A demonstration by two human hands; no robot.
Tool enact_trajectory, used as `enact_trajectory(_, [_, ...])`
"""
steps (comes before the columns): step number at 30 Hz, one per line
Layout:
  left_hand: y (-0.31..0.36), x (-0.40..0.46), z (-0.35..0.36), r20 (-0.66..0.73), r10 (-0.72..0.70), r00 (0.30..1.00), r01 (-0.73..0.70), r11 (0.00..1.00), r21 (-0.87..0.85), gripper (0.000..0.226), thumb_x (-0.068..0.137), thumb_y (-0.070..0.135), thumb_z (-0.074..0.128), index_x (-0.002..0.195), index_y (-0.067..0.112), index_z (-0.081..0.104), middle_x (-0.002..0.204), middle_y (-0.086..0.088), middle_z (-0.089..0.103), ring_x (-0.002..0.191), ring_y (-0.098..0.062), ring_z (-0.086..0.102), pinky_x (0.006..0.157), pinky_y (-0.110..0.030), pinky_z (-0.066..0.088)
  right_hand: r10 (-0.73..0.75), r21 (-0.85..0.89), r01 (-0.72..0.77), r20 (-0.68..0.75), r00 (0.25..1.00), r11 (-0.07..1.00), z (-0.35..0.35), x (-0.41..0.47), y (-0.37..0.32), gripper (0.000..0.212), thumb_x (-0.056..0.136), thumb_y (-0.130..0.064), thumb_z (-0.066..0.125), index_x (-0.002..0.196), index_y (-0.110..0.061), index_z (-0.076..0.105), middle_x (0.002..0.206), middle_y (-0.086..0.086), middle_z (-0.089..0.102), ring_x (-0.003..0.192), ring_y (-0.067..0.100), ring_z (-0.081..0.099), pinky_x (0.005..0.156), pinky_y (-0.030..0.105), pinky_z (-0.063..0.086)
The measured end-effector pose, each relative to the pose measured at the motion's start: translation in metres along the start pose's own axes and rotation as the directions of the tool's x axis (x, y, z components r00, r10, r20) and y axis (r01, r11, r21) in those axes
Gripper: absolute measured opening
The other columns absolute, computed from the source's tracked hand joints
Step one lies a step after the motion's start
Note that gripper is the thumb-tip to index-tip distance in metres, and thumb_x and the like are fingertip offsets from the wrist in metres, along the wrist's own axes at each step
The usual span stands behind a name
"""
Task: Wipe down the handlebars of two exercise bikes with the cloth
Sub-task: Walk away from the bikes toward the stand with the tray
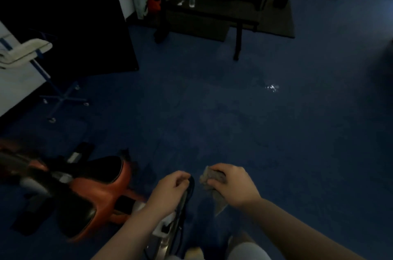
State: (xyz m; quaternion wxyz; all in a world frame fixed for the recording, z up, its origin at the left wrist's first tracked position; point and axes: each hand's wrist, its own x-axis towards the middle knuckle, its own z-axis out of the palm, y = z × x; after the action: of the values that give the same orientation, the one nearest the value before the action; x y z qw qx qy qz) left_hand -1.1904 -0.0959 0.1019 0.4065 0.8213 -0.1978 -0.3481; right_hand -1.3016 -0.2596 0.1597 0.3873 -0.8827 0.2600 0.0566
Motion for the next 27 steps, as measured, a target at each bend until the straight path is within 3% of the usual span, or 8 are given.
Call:
enact_trajectory(5, [0.022,0.061,-0.013,-0.115,-0.009,0.993,0.005,0.999,-0.032,0.018,0.094,0.022,0.054,0.109,0.029,0.063,0.110,0.011,0.065,0.105,-0.005,0.059,0.096,-0.026,0.046,-0.086,-0.027,0.088,0.042,0.995,0.996,-0.035,0.082,0.010,0.027,0.086,-0.027,0.066,0.114,-0.029,0.065,0.104,-0.015,0.066,0.093,0.002,0.059,0.077,0.014,0.044])
enact_trajectory(11, [0.050,0.145,-0.008,-0.261,-0.095,0.961,0.060,0.989,-0.137,0.020,0.093,0.019,0.056,0.093,0.039,0.061,0.105,0.011,0.066,0.102,-0.004,0.061,0.094,-0.025,0.047,-0.195,-0.070,0.212,0.197,0.961,0.975,-0.081,0.192,0.026,0.027,0.086,-0.029,0.065,0.113,-0.032,0.065,0.107,-0.016,0.066,0.096,0.001,0.059,0.082,0.017,0.047])
enact_trajectory(16, [0.095,0.214,-0.004,-0.312,-0.161,0.936,0.094,0.971,-0.220,0.016,0.094,0.021,0.054,0.103,0.032,0.062,0.110,0.011,0.065,0.106,-0.004,0.059,0.097,-0.024,0.046,-0.244,-0.106,0.283,0.281,0.928,0.953,-0.136,0.275,0.031,0.026,0.084,-0.026,0.066,0.108,-0.034,0.067,0.097,-0.021,0.066,0.089,-0.007,0.059,0.072,0.004,0.042])
enact_trajectory(22, [0.129,0.267,-0.029,-0.398,-0.215,0.892,0.106,0.955,-0.279,0.023,0.095,0.021,0.052,0.116,0.023,0.062,0.115,0.008,0.063,0.108,-0.006,0.057,0.089,-0.015,0.041,-0.325,-0.096,0.367,0.300,0.897,0.925,-0.146,0.367,0.007,0.024,0.081,-0.028,0.069,0.104,-0.031,0.068,0.097,-0.016,0.069,0.089,0.000,0.063,0.079,0.021,0.051])
enact_trajectory(27, [0.114,0.298,-0.073,-0.500,-0.322,0.804,0.161,0.928,-0.337,0.022,0.095,0.020,0.052,0.115,0.021,0.062,0.112,0.009,0.064,0.105,-0.006,0.059,0.083,-0.012,0.044,-0.404,-0.082,0.468,0.391,0.827,0.880,-0.124,0.437,-0.032,0.027,0.082,-0.032,0.070,0.108,-0.030,0.067,0.099,-0.015,0.068,0.090,0.001,0.061,0.079,0.021,0.051])
